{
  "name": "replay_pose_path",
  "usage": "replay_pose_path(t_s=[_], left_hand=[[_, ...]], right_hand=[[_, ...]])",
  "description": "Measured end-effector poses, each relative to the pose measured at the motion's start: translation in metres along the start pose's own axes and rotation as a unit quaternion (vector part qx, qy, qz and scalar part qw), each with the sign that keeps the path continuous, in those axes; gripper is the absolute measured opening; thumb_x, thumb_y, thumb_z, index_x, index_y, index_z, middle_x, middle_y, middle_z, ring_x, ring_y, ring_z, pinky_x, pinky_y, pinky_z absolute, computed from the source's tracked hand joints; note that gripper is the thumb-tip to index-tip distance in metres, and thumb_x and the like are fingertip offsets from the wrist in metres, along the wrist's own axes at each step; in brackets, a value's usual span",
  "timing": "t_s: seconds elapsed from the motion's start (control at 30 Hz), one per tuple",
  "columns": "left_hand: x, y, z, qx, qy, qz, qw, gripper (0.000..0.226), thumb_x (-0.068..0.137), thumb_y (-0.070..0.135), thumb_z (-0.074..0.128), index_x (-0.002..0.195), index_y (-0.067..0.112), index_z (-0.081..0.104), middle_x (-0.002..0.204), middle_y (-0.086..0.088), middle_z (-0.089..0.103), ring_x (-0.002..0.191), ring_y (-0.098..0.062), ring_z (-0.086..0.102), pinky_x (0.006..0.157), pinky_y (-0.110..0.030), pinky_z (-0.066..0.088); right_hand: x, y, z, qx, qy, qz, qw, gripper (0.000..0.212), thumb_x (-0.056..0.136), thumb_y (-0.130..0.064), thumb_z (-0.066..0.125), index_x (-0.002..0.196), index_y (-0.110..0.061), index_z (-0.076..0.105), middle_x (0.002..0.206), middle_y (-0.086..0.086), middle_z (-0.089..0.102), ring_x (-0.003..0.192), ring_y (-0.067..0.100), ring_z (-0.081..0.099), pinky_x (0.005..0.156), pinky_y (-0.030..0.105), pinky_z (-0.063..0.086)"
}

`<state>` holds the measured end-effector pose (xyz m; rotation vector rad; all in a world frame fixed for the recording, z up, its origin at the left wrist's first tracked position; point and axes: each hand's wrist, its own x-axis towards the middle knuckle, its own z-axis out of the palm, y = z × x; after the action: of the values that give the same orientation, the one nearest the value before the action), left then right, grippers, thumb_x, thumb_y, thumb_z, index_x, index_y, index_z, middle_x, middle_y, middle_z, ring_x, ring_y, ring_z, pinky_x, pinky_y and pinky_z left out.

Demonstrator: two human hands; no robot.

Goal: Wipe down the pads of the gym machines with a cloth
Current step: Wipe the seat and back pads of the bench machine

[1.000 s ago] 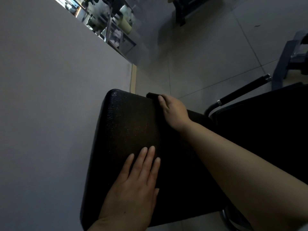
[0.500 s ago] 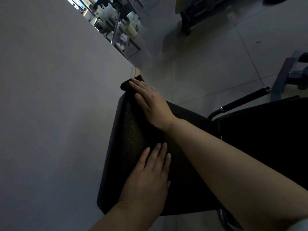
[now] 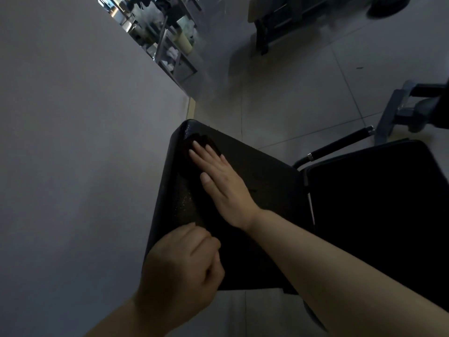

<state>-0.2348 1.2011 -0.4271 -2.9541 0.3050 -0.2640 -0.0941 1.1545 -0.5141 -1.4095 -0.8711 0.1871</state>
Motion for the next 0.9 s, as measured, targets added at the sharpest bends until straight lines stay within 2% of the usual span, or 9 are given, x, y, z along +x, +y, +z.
replay_pose_path(t_s=[0.13,0.27,0.37,0.47,0.57,0.63,0.73,0.83,0.9], left_hand=[[0.006,0.0,-0.012,0.0,0.074,-0.01,0.997,0.03,0.095,0.021,0.034,0.078,0.009,0.056,0.072,-0.01,0.056,0.072,-0.019,0.045,0.064,-0.03,0.039],[0.007,0.001,-0.01,0.013,0.085,-0.017,0.996,0.022,0.098,0.023,0.031,0.088,0.011,0.047,0.085,-0.008,0.049,0.074,-0.02,0.042,0.067,-0.029,0.033],[0.006,0.0,-0.006,0.046,0.075,-0.039,0.995,0.019,0.092,0.022,0.038,0.1,0.01,0.05,0.102,-0.007,0.046,0.087,-0.026,0.047,0.075,-0.034,0.035],[0.012,0.001,-0.003,0.08,0.022,-0.044,0.996,0.035,0.09,0.02,0.037,0.117,0.006,0.053,0.121,-0.012,0.052,0.113,-0.031,0.049,0.094,-0.038,0.037],[0.018,0.008,0.004,0.085,-0.053,-0.066,0.993,0.046,0.093,0.021,0.033,0.131,0.002,0.049,0.133,-0.017,0.055,0.129,-0.033,0.046,0.105,-0.048,0.039],[0.022,0.012,0.01,0.107,-0.113,-0.085,0.984,0.049,0.094,0.026,0.03,0.136,0.004,0.041,0.139,-0.015,0.05,0.133,-0.031,0.04,0.107,-0.052,0.034],[0.025,0.018,0.017,0.174,-0.216,-0.117,0.954,0.061,0.092,0.046,0.025,0.137,0.008,0.045,0.144,-0.016,0.043,0.137,-0.036,0.033,0.111,-0.051,0.025],[0.036,0.035,0.02,0.213,-0.272,-0.173,0.922,0.075,0.091,0.057,0.017,0.139,0.005,0.042,0.151,-0.023,0.026,0.14,-0.044,0.019,0.114,-0.052,0.011],[0.045,0.047,0.023,0.273,-0.287,-0.197,0.897,0.08,0.092,0.06,0.007,0.148,0.003,0.015,0.154,-0.027,-0.005,0.142,-0.045,-0.009,0.115,-0.052,-0.007]], right_hand=[[-0.029,-0.005,0.01,0.005,0.005,0.016,1.0,0.046,0.101,-0.033,0.025,0.146,-0.025,0.026,0.154,-0.016,0.013,0.144,0.001,0.004,0.115,0.018,-0.004],[-0.061,-0.012,0.023,0.021,0.012,0.016,1.0,0.051,0.099,-0.042,0.018,0.146,-0.025,0.024,0.155,-0.015,0.013,0.144,0.002,0.004,0.116,0.021,-0.002],[-0.083,-0.017,0.035,0.084,0.033,0.022,0.996,0.059,0.097,-0.054,0.011,0.146,-0.025,0.026,0.156,-0.011,0.019,0.145,0.005,0.01,0.118,0.025,0.002],[-0.091,-0.023,0.04,0.234,0.104,0.038,0.966,0.061,0.097,-0.054,0.022,0.144,-0.018,0.031,0.151,-0.005,0.035,0.141,0.014,0.029,0.117,0.039,0.021],[-0.09,-0.026,0.039,0.383,0.201,0.064,0.899,0.067,0.092,-0.059,0.037,0.135,-0.007,0.034,0.144,0.003,0.044,0.134,0.019,0.041,0.11,0.035,0.034],[-0.09,-0.028,0.039,0.426,0.254,0.093,0.863,0.07,0.089,-0.061,0.041,0.131,-0.006,0.037,0.14,0.005,0.047,0.131,0.021,0.045,0.107,0.033,0.039],[-0.095,-0.025,0.037,0.445,0.303,0.14,0.831,0.069,0.085,-0.069,0.041,0.125,-0.013,0.045,0.13,-0.003,0.054,0.127,0.017,0.048,0.102,0.028,0.042],[-0.108,-0.01,0.033,0.391,0.335,0.17,0.84,0.055,0.09,-0.059,0.034,0.126,-0.019,0.05,0.127,-0.008,0.055,0.124,0.012,0.049,0.101,0.029,0.042],[-0.116,0.006,0.03,0.284,0.319,0.208,0.88,0.047,0.094,-0.047,0.03,0.133,-0.026,0.046,0.137,-0.013,0.047,0.13,0.005,0.04,0.109,0.032,0.036]])
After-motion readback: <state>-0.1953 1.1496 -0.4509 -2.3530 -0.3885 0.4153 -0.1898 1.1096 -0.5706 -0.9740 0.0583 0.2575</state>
